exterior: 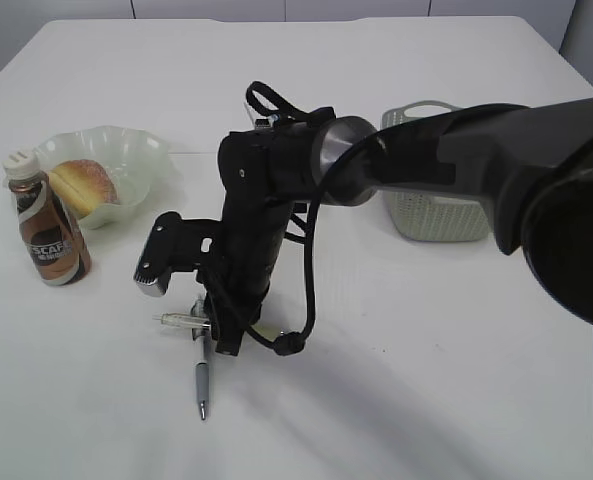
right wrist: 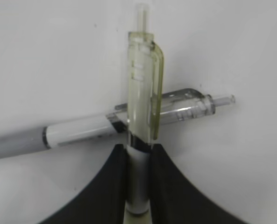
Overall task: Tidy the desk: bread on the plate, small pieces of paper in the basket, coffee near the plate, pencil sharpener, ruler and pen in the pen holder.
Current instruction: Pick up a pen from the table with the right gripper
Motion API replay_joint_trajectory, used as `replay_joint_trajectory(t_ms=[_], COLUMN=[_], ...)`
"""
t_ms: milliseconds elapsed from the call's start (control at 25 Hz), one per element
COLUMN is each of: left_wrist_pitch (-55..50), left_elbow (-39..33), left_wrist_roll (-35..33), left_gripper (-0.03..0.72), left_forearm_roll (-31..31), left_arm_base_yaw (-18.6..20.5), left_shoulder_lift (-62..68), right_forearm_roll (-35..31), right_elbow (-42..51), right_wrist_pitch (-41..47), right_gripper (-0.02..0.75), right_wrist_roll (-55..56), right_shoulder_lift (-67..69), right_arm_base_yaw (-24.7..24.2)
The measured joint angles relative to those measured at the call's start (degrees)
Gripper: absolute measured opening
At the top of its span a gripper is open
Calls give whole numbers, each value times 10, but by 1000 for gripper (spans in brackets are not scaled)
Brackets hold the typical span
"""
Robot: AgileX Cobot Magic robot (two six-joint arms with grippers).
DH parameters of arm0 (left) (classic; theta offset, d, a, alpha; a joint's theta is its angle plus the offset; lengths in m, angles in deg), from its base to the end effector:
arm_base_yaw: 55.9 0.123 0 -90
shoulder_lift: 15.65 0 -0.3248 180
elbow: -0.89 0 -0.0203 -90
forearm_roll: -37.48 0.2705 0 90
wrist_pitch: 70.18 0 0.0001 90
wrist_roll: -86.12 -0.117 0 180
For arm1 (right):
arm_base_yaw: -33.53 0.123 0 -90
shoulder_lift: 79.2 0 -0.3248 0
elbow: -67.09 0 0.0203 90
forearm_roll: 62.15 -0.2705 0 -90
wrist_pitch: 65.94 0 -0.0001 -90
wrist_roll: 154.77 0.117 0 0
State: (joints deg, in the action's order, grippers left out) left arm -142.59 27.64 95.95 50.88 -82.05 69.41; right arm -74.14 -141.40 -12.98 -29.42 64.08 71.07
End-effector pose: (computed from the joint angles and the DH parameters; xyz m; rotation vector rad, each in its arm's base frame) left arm 0.2614 -0.0996 0.5321 0.2844 2.2351 -0.0443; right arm 0.4164 0.3444 0.1097 -1.9751 2.1189 0.2130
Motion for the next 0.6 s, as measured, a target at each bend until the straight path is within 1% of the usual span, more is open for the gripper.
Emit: replay_joint_trajectory(t_ms=[120, 240, 360, 400, 600], left_wrist_pitch=[0, 0, 0, 0, 0], left_elbow=[0, 0, 0, 0, 0], left_wrist_roll=[0, 0, 0, 0, 0], left_gripper=[298, 298, 298, 298, 298], left_forearm_roll=[-1, -1, -1, -1, -1], left_arm_base_yaw=[0, 0, 0, 0, 0], left_shoulder_lift=[0, 0, 0, 0, 0], right_forearm_roll=[4, 17, 22, 22, 38], right_elbow=[-6, -28, -65, -80, -139], right_wrist_pitch=[19, 65, 125, 146, 165], right_gripper=[80, 80, 80, 80, 80], right_wrist_roll=[22, 65, 156, 203, 366], right_shoulder_lift=[0, 4, 5, 5, 5], right_arm_base_yaw=[0, 0, 0, 0, 0])
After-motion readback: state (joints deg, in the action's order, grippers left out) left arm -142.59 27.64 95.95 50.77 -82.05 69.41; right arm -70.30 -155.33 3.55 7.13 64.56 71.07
